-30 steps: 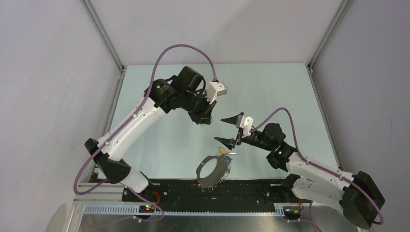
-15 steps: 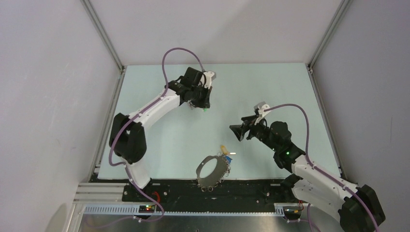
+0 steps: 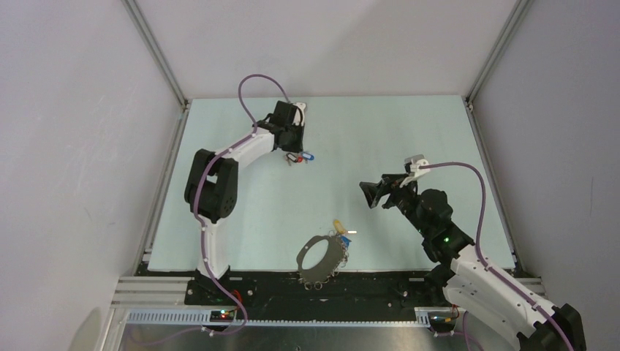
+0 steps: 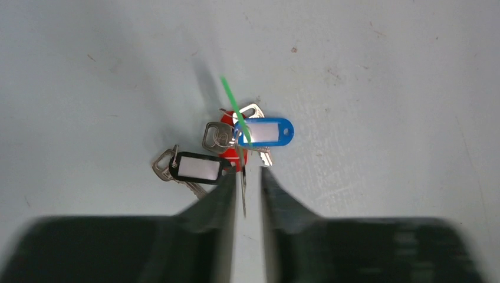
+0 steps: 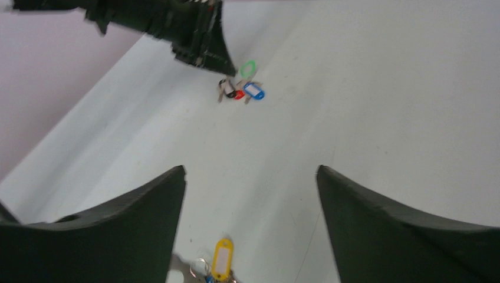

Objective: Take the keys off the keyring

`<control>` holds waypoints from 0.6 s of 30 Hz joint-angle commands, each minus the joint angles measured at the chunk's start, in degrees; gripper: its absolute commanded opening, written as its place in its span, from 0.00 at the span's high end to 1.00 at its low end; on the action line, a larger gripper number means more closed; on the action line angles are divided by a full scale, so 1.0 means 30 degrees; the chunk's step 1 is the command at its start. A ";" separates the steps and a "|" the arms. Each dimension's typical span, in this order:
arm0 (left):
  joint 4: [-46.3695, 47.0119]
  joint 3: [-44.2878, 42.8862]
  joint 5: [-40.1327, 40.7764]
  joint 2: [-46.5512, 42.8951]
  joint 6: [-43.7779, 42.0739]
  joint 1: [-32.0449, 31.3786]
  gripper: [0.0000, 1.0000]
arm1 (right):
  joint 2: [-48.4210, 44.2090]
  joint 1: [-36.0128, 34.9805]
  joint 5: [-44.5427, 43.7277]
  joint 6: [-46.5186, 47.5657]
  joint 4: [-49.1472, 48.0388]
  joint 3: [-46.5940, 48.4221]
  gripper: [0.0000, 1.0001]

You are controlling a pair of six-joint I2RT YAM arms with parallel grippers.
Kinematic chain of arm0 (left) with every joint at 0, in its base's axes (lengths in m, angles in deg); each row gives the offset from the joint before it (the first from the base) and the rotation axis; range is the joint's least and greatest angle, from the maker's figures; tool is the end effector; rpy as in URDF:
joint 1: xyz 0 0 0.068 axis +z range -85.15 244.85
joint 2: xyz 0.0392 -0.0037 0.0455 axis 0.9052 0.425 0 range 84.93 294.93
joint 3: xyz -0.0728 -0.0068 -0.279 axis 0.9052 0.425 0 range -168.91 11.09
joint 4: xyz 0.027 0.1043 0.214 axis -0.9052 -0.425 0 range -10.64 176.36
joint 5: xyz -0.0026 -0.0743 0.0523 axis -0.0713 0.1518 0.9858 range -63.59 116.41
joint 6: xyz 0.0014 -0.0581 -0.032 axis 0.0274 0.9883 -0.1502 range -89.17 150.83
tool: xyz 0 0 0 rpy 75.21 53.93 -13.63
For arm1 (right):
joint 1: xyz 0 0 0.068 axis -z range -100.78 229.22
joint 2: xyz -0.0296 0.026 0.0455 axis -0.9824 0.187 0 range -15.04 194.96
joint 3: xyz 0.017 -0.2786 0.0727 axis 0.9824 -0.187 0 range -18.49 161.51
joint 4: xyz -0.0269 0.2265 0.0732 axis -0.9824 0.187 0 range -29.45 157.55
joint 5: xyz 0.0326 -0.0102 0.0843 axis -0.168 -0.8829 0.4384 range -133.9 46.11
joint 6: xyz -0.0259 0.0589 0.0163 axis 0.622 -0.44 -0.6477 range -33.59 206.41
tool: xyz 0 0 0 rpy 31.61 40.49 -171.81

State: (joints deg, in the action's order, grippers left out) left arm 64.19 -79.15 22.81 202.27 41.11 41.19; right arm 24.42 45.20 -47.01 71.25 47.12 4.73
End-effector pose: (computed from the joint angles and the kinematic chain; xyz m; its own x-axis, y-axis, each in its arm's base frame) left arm 0.4161 -0.1860 0.2190 -0.7612 0.1390 -0.6335 0.3071 0.9376 -0.1632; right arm 0.1339 0.0869 0.2809 -0.1737 0.1980 -0.9647 -0.4851 0.8353 0.2588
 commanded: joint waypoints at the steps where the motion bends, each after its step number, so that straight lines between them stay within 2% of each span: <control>1: 0.1162 -0.0835 0.0288 -0.0658 0.0346 0.0314 0.40 | -0.0381 0.0150 -0.4070 -0.1298 0.0567 0.0258 0.03; 2: 0.1212 -0.0604 0.0363 -0.1037 0.0363 0.0369 0.30 | -0.0454 0.0179 -0.4123 -0.1140 0.0709 0.0360 0.02; 3: 0.1226 -0.0468 0.0382 -0.1281 0.0376 0.0407 0.10 | -0.0491 0.0200 -0.4163 -0.0839 0.0791 0.0561 0.02; 5: 0.1376 0.0186 0.0521 -0.2410 0.0446 0.0444 0.02 | -0.0589 0.0291 -0.4252 -0.0492 0.0966 0.0877 0.02; 9: 0.1586 0.2030 0.0686 -0.5745 0.0917 0.0436 0.00 | -0.0224 0.0687 -0.4505 -0.0917 0.1809 0.2045 0.01; 14: 0.1903 0.4015 -0.1115 -1.0947 0.1435 0.0372 0.00 | 0.0766 0.1170 -0.4485 -0.1181 0.3706 0.5017 0.01; 18: 0.1369 0.5083 -0.1849 -1.4346 0.3214 0.0670 0.00 | 0.0976 0.1675 -0.4754 -0.0307 0.4730 0.7629 0.01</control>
State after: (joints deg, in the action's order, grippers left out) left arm 67.18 -65.90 20.76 167.91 45.59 42.18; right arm 27.44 48.98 -59.12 68.59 58.72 19.18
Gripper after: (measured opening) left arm 0.995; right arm 0.985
